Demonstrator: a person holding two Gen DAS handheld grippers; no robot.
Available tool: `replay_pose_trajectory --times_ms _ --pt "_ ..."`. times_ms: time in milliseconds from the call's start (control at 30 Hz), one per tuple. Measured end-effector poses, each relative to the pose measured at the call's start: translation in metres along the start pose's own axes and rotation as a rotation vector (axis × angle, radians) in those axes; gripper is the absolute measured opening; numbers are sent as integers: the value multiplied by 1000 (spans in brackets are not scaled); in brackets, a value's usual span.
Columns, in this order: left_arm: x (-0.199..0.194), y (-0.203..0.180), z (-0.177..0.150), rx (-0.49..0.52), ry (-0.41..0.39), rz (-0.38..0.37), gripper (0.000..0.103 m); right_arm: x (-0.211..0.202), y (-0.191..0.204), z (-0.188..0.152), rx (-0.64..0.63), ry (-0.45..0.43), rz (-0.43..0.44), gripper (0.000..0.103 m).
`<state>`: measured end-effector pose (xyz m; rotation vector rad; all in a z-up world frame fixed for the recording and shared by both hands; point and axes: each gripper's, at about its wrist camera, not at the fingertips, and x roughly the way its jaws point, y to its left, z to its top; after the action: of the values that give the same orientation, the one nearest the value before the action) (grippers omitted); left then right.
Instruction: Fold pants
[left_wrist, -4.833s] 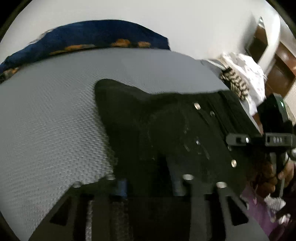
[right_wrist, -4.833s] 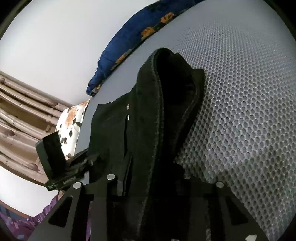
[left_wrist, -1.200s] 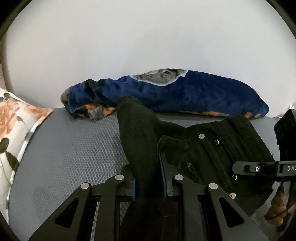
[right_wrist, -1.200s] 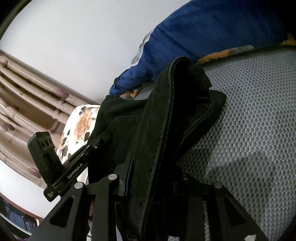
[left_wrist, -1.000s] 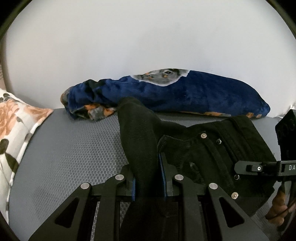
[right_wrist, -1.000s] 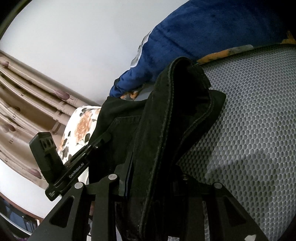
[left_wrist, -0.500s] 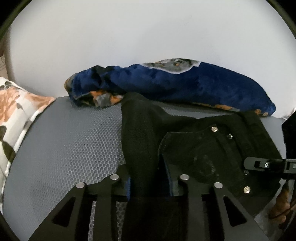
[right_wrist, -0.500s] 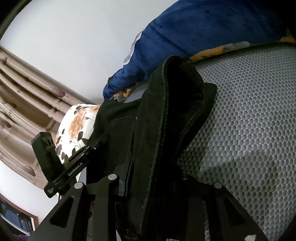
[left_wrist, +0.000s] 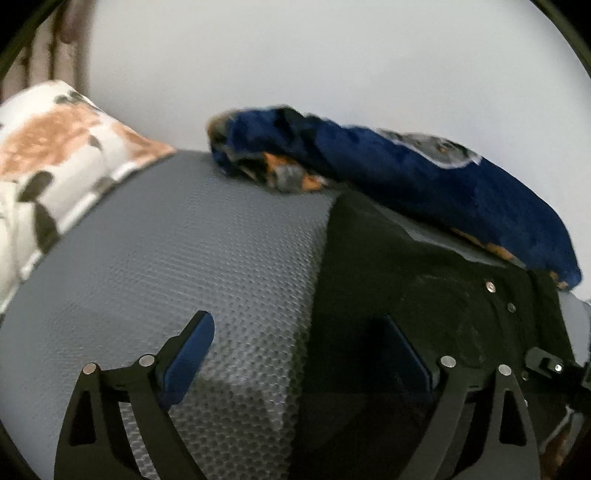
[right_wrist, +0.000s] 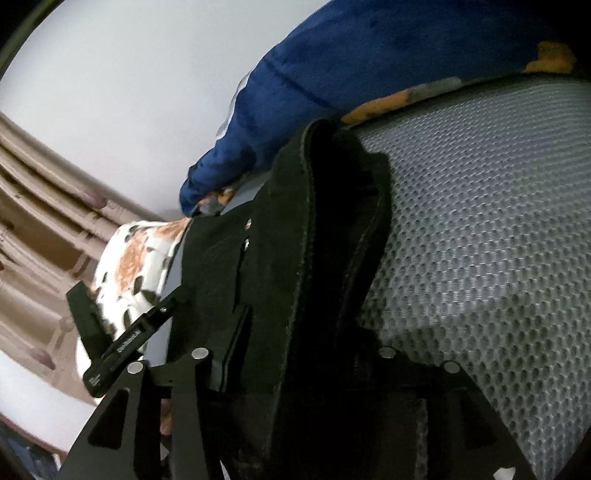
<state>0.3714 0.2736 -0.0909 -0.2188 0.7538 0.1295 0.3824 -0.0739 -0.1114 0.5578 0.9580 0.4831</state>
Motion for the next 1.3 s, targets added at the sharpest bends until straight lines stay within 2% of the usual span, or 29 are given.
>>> replay_pose_trajectory --times_ms 67,133,267,333,400,433,467,700,1067,1300 --pt "-7 -3 -2 18 -43 27 92 -6 6 -2 -25 -53 -72 62" --pt "-12 -9 -3 49 -72 56 94 -13 11 -5 -34 -125 -156 69" --pt "-17 -16 -4 93 -105 78 96 -21 23 -12 -68 -235 -300 71" --pt "-19 -17 -3 102 -121 81 97 -21 40 -20 -149 -284 -374 72" --pt "-21 -18 -3 103 -130 86 97 -16 64 -29 -278 -314 -456 82" --pt "-21 -18 -3 103 -132 84 97 -16 70 -32 -307 -322 -477 90" --pt "-21 -18 -2 102 -134 83 97 -15 74 -34 -330 -335 -507 91" --pt "-24 -22 -4 117 -150 93 97 -26 69 -31 -292 -387 -526 94" --pt "-25 -28 -4 146 -169 113 98 -21 86 -41 -381 -405 -578 99" --pt "-27 -32 -6 167 -186 132 99 -15 104 -51 -491 -418 -606 101"
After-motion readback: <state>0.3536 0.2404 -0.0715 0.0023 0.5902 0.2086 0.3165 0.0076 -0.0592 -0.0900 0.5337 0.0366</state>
